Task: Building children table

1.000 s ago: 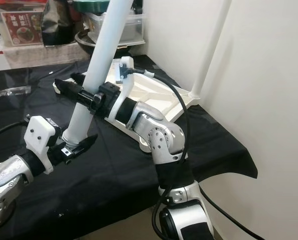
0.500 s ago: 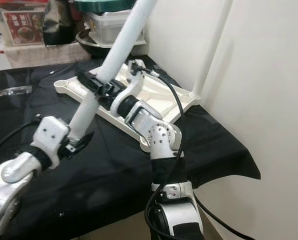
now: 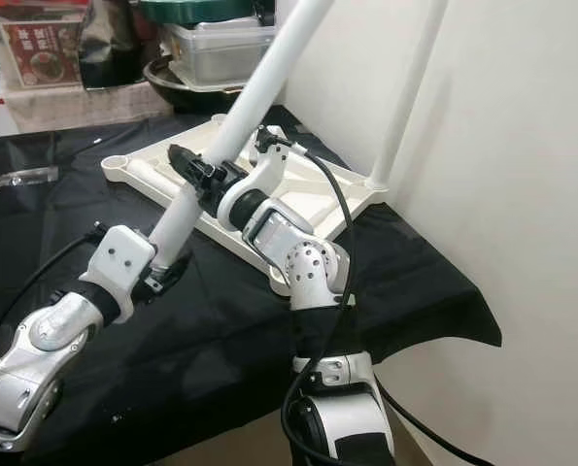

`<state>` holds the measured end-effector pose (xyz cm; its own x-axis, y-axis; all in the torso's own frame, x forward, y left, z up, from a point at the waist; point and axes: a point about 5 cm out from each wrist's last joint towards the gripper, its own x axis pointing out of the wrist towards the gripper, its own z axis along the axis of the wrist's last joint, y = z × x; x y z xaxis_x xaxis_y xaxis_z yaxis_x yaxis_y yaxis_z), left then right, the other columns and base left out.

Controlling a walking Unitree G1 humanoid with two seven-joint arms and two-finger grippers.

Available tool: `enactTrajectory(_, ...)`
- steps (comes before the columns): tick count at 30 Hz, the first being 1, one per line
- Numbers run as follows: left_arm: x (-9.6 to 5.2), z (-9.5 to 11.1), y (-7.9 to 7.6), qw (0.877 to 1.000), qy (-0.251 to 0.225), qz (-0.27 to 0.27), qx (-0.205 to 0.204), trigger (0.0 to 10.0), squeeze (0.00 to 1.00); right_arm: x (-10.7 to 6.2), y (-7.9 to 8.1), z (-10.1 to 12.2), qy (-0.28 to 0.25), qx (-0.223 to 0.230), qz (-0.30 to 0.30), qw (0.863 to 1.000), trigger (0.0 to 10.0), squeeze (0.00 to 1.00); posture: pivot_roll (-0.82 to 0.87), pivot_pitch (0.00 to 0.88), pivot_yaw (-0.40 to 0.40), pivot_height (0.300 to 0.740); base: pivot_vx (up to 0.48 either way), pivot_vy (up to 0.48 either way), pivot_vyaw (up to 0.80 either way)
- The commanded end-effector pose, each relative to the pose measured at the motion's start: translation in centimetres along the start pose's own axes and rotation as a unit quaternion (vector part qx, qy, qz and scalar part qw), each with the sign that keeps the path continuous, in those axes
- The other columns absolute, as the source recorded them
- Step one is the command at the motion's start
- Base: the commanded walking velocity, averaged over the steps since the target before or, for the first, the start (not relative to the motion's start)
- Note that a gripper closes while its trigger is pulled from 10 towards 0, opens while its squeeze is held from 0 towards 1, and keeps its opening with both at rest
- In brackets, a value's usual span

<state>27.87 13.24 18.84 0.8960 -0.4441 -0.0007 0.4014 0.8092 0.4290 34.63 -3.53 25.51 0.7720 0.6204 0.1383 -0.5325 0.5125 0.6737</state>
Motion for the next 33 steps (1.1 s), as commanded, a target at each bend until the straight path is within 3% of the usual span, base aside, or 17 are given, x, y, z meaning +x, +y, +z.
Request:
enactTrajectory(1,0.5,0.7,-0.5,0.999,-0.025,-0.004,0.026,10.0,0.00,1.0,2.3,-4.6,0.031,0.125,0.024,0.991,0.0,0.00,0.05,0.000,-0.057,0.740,0.000,0.000,0.00)
enactTrajectory(3,0.5,0.6,-0.4,0.999,-0.024,0.001,0.026,10.0,0.00,1.0,2.4,-4.5,0.031,0.126,0.025,0.991,0.0,0.00,0.05,0.000,-0.057,0.740,0.000,0.000,0.00)
enactTrajectory(4,0.5,0.6,-0.3,0.999,-0.023,0.005,0.027,10.0,0.10,1.0,2.4,-4.5,0.031,0.126,0.026,0.991,0.0,0.00,0.05,0.000,-0.057,0.740,0.000,0.000,0.00)
enactTrajectory(5,0.5,0.5,-0.1,0.999,-0.023,0.011,0.028,10.0,0.89,1.0,2.4,-4.4,0.031,0.125,0.026,0.991,0.0,0.00,0.05,0.000,-0.057,0.740,0.000,0.000,0.00)
enactTrajectory(6,0.5,0.4,0.1,0.999,-0.022,0.015,0.029,10.0,0.89,0.9,2.4,-4.4,0.031,0.125,0.027,0.991,0.0,0.00,0.05,0.000,-0.057,0.740,0.000,0.000,0.00)
enactTrajectory(7,0.4,0.4,0.3,0.999,-0.023,0.019,0.022,10.0,1.00,0.9,2.4,-4.3,0.030,0.123,0.028,0.992,0.0,0.00,0.05,0.000,-0.058,0.740,0.000,0.000,0.00)
enactTrajectory(15,-0.3,0.4,1.8,0.999,-0.021,0.044,0.003,10.0,1.00,0.8,1.4,-2.9,0.008,0.074,0.021,0.997,0.0,0.00,0.06,0.000,-0.061,0.740,0.000,0.000,0.00)
enactTrajectory(17,-1.5,0.7,2.9,0.997,-0.025,0.071,-0.025,10.0,1.00,0.7,-0.3,-0.8,-0.021,-0.003,-0.004,1.000,0.0,0.00,0.07,0.000,-0.065,0.740,0.000,0.000,0.00)
enactTrajectory(19,-1.5,0.7,2.9,0.997,-0.025,0.071,-0.025,10.0,1.00,0.7,-0.3,-0.8,-0.021,-0.003,-0.004,1.000,0.0,0.00,0.07,0.000,-0.065,0.740,0.000,0.000,0.00)
enactTrajectory(20,-2.1,0.8,3.0,0.996,-0.028,0.074,-0.039,10.0,1.00,0.6,-1.0,0.1,-0.034,-0.050,-0.020,0.998,0.0,0.00,0.07,0.000,-0.064,0.740,0.000,0.000,0.00)
enactTrajectory(21,-3.0,1.2,2.7,0.996,-0.036,0.058,-0.051,10.0,1.00,0.5,-2.0,1.0,-0.040,-0.080,-0.043,0.995,3.1,0.00,0.08,0.000,-0.064,0.740,0.000,0.000,0.00)
enactTrajectory(22,-3.0,1.2,2.7,0.996,-0.036,0.058,-0.051,10.0,1.00,0.5,-2.0,1.0,-0.040,-0.080,-0.043,0.995,3.1,0.00,0.08,0.000,-0.064,0.740,0.000,0.000,0.00)
enactTrajectory(23,-3.6,1.4,2.3,0.996,-0.037,0.048,-0.061,10.0,0.17,0.4,-2.9,1.9,-0.051,-0.107,-0.076,0.990,10.0,0.00,0.08,0.000,-0.067,0.740,0.000,0.000,0.00)
enactTrajectory(24,-4.0,1.5,2.1,0.996,-0.038,0.043,-0.066,10.0,0.17,0.3,-3.4,2.4,-0.058,-0.121,-0.098,0.986,10.0,0.00,0.08,0.000,-0.067,0.740,0.000,0.000,0.00)
enactTrajectory(25,-4.2,0.9,2.0,0.996,-0.015,0.050,-0.069,10.0,0.00,0.2,-3.9,2.8,-0.064,-0.123,-0.117,0.983,10.0,0.00,0.08,0.000,-0.067,0.740,0.000,0.000,0.00)
enactTrajectory(29,-4.4,-1.1,2.5,0.988,0.048,0.106,-0.099,10.0,0.00,0.2,-4.3,3.7,-0.087,-0.128,-0.149,0.977,10.0,0.00,0.08,0.000,-0.067,0.740,0.000,0.000,0.00)
enactTrajectory(33,-4.5,-1.7,2.9,0.980,0.067,0.144,-0.123,10.0,0.00,0.5,-3.9,4.3,-0.095,-0.134,-0.140,0.976,10.0,0.00,0.09,0.000,-0.066,0.740,0.000,0.000,0.00)
